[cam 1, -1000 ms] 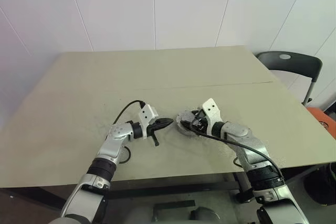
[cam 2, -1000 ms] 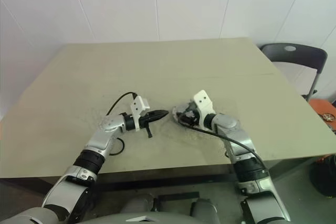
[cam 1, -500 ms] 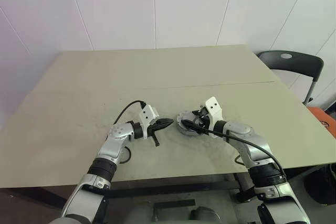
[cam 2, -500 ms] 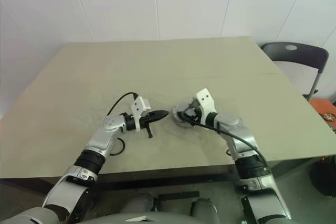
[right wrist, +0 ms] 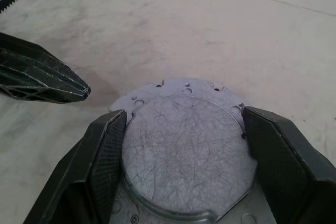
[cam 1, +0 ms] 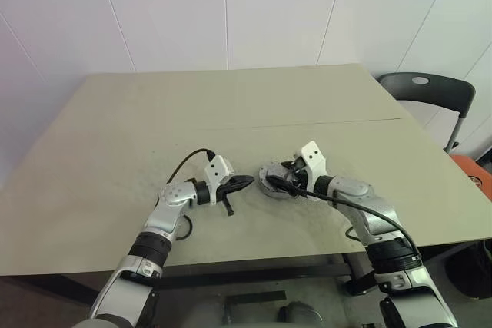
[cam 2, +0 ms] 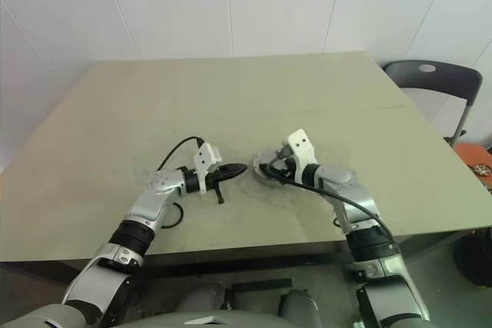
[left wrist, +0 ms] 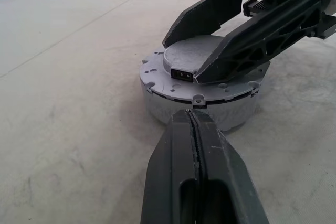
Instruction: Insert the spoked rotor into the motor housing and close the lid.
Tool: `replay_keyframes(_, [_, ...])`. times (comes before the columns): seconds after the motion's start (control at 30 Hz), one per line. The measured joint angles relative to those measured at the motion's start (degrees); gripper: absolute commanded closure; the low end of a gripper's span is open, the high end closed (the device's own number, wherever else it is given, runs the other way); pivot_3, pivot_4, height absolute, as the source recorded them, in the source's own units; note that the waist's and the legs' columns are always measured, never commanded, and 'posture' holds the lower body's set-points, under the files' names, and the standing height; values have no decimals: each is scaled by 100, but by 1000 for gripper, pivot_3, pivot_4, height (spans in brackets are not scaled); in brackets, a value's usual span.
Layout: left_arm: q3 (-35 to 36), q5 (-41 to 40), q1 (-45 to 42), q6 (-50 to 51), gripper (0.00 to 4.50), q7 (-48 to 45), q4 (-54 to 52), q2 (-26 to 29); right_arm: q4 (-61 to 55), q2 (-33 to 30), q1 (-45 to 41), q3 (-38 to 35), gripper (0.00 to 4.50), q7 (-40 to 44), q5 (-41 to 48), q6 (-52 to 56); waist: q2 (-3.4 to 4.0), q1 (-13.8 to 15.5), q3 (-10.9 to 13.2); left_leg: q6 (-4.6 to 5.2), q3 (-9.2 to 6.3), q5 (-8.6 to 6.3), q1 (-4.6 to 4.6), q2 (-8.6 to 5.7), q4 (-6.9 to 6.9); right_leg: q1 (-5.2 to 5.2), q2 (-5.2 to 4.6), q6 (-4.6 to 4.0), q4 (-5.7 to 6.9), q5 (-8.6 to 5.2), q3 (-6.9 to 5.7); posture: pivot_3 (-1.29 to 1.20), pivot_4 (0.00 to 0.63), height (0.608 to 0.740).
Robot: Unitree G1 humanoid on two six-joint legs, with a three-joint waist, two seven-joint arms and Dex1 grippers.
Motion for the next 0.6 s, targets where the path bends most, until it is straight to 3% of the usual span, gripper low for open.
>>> replay_keyframes(0.4, [-4, 5, 28, 0, 4500, 4, 3, -17, 139, -650, -168, 489, 1340, 334, -463, -674, 1, 50, 1, 2, 0, 0, -5, -3, 6, 0, 0, 0, -2, 0, -2, 0, 0, 740])
replay_keyframes(0.6, [-4, 7, 28, 0, 4500, 38, 11, -7, 213, -559, -174, 155, 1340, 482, -135, -288, 0, 145, 0, 5, 0, -2, -10, -3, 6, -5, -3, -1, -3, 0, -5, 0, 0, 740])
